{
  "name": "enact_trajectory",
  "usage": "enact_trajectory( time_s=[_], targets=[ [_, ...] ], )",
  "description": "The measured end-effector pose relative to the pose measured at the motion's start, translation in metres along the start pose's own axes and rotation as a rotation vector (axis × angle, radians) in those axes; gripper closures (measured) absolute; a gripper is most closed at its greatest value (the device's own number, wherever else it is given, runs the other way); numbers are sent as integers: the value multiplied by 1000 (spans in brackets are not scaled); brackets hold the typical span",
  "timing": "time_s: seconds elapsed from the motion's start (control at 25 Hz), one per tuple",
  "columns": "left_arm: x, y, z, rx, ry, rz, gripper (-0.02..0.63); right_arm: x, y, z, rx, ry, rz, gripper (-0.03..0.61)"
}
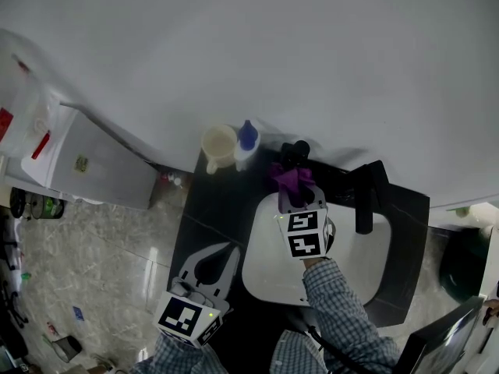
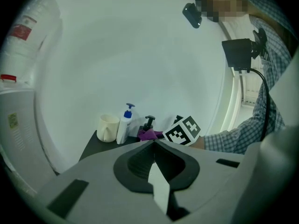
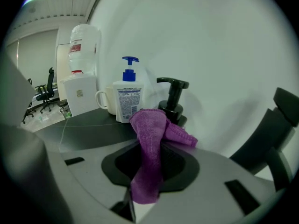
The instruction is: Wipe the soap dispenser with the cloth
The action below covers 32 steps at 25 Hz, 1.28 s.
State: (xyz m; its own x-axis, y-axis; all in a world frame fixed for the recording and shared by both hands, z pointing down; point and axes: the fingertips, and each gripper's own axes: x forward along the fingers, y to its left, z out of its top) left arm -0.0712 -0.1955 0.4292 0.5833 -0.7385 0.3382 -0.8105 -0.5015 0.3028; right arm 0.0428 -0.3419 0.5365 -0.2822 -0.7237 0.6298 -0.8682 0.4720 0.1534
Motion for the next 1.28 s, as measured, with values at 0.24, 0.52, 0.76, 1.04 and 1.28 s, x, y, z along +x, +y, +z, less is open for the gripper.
enact_trajectory(
  time_s=[0.24,0.52,0.76,1.04,1.28],
  targets=[
    [2,-11,2,17,-3,-32,603,-14,-16,-13,68,14,-45,488],
    [1,-19,7,42,-5,-66,603,-56,-28,-11,198,-47,-77,488],
    [5,-34,17,85,-11,-140,603,-112,-19,15,270,-174,-77,488],
    [10,-58,19,111,-14,-225,603,-156,-6,10,301,-253,-113,488],
    [-1,-71,9,129,4,-258,603,-185,0,-15,343,-257,-143,488]
  ],
)
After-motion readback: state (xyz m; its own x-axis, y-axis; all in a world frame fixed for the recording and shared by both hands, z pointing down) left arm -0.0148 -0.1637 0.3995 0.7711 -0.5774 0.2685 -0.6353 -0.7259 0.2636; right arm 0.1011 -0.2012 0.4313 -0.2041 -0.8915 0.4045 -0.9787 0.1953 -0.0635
